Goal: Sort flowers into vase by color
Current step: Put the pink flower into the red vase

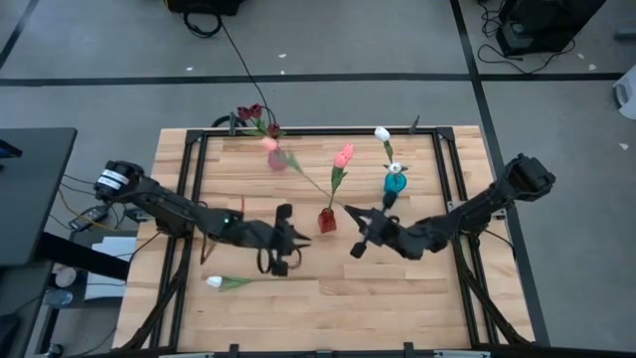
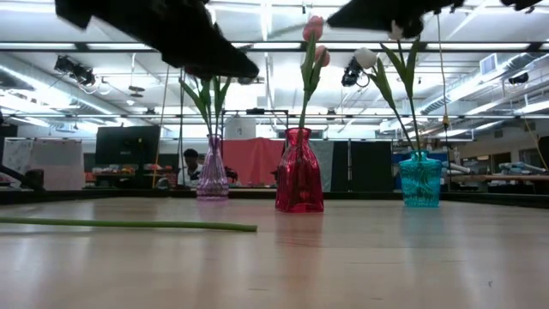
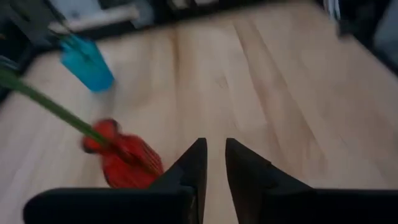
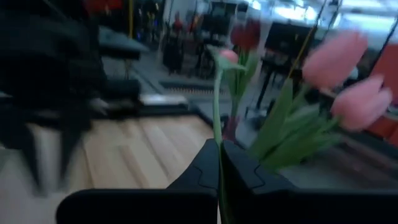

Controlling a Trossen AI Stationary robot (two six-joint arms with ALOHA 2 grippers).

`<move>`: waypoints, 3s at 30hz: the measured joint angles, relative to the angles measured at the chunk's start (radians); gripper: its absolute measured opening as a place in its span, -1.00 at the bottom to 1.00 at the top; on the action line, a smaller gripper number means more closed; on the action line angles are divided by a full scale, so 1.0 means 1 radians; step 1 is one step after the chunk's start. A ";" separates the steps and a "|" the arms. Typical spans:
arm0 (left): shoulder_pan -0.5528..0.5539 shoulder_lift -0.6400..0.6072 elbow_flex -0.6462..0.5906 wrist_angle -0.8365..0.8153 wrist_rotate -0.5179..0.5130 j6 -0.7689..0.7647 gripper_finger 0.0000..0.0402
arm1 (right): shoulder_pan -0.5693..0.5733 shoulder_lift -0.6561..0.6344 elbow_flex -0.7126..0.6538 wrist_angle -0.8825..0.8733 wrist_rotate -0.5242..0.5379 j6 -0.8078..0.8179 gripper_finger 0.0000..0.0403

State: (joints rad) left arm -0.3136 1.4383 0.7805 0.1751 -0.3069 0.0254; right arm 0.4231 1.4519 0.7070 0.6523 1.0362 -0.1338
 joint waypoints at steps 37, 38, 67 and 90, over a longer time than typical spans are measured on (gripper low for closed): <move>0.174 0.005 -0.128 0.930 0.222 0.147 -0.96 | 0.012 -0.010 -0.057 0.153 -0.345 -0.121 -0.40; 0.175 -0.010 -0.128 0.897 0.218 0.148 -0.96 | 0.014 -0.024 -0.057 0.123 -0.337 -0.102 -0.33; 0.239 -0.103 0.072 0.072 0.092 0.045 -0.98 | 0.000 -0.229 -0.113 -0.332 -0.297 0.184 0.07; 0.328 0.158 0.073 0.120 0.194 -0.053 -0.82 | -0.001 -0.229 -0.113 -0.330 -0.297 0.184 0.07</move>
State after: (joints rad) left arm 0.0147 1.5959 0.8532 0.2952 -0.1129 -0.0280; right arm 0.4217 1.2228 0.5941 0.3225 0.7395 0.0498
